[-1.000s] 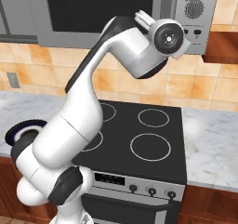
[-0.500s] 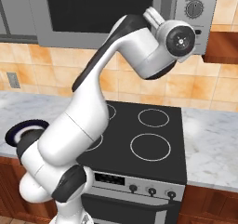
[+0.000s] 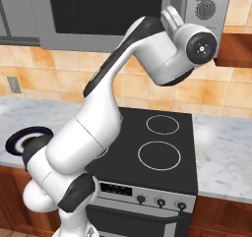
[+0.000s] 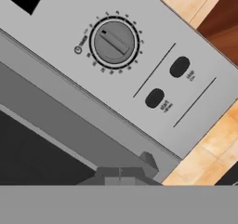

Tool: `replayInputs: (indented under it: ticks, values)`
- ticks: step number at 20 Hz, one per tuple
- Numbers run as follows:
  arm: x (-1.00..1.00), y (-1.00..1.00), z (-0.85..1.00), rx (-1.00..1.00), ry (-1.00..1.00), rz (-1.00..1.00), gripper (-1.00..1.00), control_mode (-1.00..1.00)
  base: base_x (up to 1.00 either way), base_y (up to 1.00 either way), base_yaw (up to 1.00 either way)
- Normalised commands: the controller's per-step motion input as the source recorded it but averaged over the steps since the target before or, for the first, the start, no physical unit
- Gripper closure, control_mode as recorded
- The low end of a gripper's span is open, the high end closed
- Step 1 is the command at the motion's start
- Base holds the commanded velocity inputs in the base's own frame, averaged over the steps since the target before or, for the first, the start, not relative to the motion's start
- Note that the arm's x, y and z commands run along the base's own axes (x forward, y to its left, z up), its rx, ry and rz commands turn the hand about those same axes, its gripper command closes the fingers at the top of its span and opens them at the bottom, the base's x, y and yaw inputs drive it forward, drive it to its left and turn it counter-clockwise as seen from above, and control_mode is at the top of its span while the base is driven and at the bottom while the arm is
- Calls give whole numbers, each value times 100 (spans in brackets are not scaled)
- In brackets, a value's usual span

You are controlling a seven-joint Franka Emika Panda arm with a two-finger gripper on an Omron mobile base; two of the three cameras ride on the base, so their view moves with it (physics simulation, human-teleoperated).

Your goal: Pick the garlic from the counter and place it in the microwave. Then turn on the microwave.

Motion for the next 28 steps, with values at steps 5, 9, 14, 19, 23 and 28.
replayInputs:
  ticks: [5,9,14,19,23,28]
  values:
    - [8,-11,-7,8,0,0,100,-100,0,0,0]
    - [5,-10,-7,8,-3,0,100,-100,0,0,0]
    - [6,-10,-3,9,-2,0,100,-100,0,0,0]
    - [7,-4,-4,8,-1,0,100,-100,0,0,0]
    - [4,-7,-1,9,-1,0,100,-100,0,0,0]
    - [6,-6,0,9,-2,0,100,-100,0,0,0]
